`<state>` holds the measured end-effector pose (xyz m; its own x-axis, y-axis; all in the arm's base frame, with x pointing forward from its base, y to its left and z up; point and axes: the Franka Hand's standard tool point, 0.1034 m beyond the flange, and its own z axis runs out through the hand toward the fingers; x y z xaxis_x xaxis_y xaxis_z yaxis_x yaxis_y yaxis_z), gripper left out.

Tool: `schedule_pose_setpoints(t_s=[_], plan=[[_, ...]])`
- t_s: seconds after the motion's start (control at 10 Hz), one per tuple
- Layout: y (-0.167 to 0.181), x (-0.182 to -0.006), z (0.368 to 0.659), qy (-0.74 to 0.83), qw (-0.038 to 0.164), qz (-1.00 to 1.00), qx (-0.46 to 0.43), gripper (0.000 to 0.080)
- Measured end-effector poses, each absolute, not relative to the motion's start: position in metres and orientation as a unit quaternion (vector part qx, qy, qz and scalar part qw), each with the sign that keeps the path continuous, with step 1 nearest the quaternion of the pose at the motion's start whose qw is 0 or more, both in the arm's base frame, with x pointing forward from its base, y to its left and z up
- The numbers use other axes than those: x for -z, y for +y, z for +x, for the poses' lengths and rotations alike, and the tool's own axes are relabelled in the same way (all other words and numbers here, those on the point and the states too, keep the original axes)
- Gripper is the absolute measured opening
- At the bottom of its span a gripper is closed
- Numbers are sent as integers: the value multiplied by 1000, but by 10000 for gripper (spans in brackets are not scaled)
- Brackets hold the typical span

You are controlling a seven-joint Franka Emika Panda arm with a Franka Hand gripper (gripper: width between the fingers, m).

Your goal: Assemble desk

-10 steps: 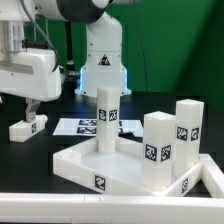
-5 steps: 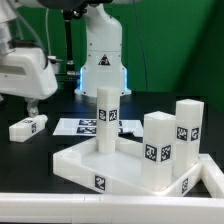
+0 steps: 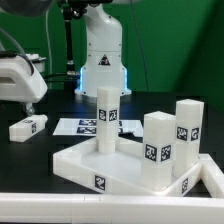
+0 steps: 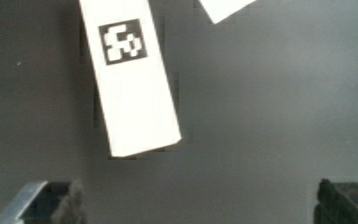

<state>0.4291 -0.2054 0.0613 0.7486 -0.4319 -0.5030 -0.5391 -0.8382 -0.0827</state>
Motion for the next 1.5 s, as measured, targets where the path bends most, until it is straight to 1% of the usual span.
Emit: schedule_pose_setpoints(t_s=[0.1, 0.2, 0.3, 0.4, 0.5, 0.6, 0.8, 1.1, 1.2, 1.3, 1.4, 1.5], plan=[[-203, -61, 424, 253, 123, -918, -279, 649], [-209, -57, 424, 215, 110, -914, -327, 649], [-212, -49, 433, 159, 87, -932, -315, 649], [-209, -46, 433, 140, 80, -936, -312, 649], [-207, -42, 430, 134, 81, -935, -317, 649], [-207, -43, 429, 136, 85, -931, -327, 649], [-207, -42, 428, 136, 85, -931, -329, 649], [-208, -27, 411, 141, 100, -900, -401, 649], [-208, -25, 407, 141, 105, -885, -431, 649], [-210, -20, 405, 140, 105, -873, -455, 649], [-212, -14, 406, 139, 102, -871, -460, 649], [-212, -14, 408, 138, 100, -873, -456, 649]])
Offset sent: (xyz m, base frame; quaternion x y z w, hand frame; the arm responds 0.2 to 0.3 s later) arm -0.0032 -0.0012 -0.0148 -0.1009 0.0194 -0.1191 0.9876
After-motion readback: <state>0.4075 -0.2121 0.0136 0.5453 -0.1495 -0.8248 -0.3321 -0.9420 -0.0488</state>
